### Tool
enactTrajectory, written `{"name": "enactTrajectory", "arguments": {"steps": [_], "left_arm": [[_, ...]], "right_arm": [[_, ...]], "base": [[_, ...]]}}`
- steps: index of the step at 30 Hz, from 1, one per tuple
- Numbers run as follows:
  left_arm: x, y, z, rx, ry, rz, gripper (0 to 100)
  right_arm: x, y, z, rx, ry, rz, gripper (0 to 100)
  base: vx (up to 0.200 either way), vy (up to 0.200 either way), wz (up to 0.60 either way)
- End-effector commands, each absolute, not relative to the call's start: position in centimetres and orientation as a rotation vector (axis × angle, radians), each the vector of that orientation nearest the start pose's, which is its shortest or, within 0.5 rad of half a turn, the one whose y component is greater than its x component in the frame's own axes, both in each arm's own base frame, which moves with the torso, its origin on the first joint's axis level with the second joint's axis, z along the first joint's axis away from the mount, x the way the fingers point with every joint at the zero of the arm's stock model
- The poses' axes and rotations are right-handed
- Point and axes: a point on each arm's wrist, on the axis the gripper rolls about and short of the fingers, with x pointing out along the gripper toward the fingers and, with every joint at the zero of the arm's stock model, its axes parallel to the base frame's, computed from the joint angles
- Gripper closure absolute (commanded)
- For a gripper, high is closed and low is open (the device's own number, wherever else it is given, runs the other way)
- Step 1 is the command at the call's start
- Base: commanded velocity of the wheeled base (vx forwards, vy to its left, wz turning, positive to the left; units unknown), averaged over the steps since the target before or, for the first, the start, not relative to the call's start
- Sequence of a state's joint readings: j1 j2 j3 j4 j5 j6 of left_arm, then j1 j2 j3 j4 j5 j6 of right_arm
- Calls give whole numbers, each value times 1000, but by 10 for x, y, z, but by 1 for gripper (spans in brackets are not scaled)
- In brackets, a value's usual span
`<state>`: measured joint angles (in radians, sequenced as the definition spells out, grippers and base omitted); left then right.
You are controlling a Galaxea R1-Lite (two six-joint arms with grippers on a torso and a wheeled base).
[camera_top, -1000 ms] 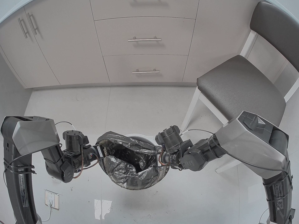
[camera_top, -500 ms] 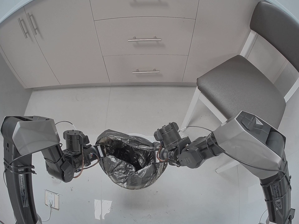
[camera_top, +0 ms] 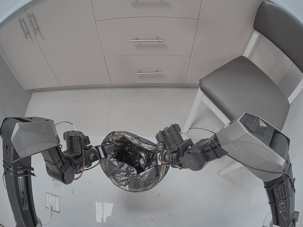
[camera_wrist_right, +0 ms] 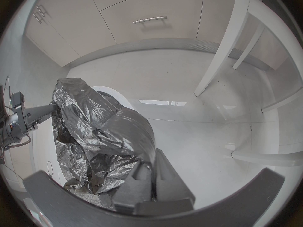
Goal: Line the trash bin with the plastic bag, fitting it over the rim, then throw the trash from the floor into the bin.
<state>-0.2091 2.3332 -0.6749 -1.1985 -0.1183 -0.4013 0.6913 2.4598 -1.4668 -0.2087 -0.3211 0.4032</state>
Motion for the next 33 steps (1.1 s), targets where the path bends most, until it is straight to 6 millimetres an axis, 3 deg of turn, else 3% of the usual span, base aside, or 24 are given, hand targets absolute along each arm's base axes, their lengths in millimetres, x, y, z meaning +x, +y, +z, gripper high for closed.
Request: {"name": "enactTrajectory", "arguments": {"steps": [1,7,17,20,33], "left_arm": [[351,-77,-3,-372,503,-227,0],[351,-78,5,-374,482,-233,0],[386,-80,5,-372,460,-216,0],[400,-82,7,-372,468,-213,0],[411,-84,10,-373,474,-211,0]], "right_arm": [[362,290,14,5,737,203,100],[363,289,15,7,735,200,100],[365,288,18,17,724,196,100],[365,289,27,29,706,202,100],[363,293,34,37,692,211,100]], "base": [[0,0,0],[0,0,0],[0,0,0],[0,0,0],[0,0,0]]}}
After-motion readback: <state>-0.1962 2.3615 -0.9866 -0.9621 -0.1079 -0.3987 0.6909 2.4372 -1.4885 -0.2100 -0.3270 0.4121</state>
